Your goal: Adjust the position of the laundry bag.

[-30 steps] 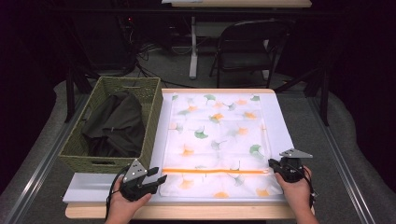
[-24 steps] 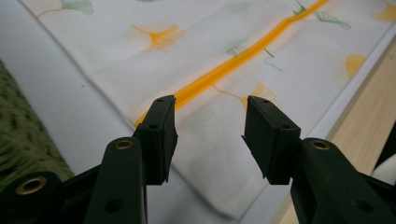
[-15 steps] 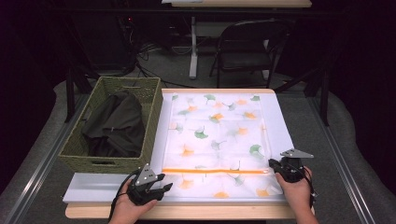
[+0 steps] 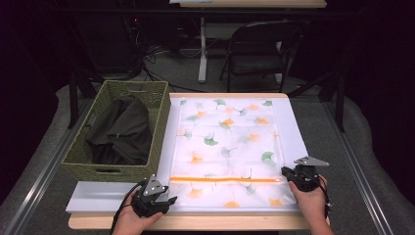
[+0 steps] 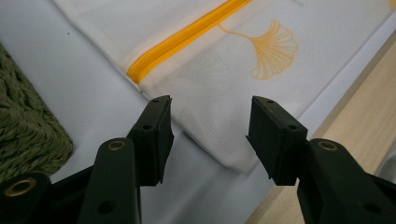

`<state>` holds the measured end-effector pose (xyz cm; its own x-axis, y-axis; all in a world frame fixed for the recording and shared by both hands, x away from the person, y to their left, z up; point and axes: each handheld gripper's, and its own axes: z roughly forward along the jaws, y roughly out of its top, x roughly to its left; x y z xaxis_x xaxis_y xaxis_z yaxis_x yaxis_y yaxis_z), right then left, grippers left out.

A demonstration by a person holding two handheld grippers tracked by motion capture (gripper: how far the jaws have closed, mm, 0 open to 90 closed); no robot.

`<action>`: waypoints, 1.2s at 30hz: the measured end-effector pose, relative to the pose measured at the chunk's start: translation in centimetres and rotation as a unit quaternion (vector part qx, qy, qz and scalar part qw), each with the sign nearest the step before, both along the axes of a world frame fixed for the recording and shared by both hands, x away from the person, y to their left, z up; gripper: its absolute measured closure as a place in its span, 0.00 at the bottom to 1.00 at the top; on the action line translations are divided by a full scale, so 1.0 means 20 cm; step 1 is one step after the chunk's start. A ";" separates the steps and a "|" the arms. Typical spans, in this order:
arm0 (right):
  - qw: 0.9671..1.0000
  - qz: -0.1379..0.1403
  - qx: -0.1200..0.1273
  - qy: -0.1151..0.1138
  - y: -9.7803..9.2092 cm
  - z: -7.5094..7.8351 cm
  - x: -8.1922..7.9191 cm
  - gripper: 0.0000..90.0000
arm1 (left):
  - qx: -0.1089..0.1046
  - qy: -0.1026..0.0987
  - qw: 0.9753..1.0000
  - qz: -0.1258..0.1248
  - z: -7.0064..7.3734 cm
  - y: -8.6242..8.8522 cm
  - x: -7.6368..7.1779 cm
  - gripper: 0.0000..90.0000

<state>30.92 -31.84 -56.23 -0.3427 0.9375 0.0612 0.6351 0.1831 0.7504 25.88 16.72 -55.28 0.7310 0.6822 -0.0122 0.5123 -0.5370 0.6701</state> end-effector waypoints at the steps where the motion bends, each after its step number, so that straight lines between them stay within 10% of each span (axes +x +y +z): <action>1: 1.000 0.000 0.000 0.000 0.00 0.00 0.00 0.95 | 0.007 0.001 1.000 -0.002 0.00 0.00 0.00 0.55; 14: 1.000 0.000 0.001 -0.001 0.00 0.00 0.00 0.95 | -0.006 0.002 1.000 -0.004 -0.03 -0.02 0.02 0.62; 27: 1.000 0.001 0.002 -0.004 0.00 0.00 0.00 0.96 | -0.007 0.000 1.000 0.001 -0.03 -0.02 0.04 0.99; 36: 1.000 0.006 0.005 -0.008 0.00 0.01 0.00 1.00 | -0.032 -0.002 0.999 0.003 0.00 -0.01 0.06 1.00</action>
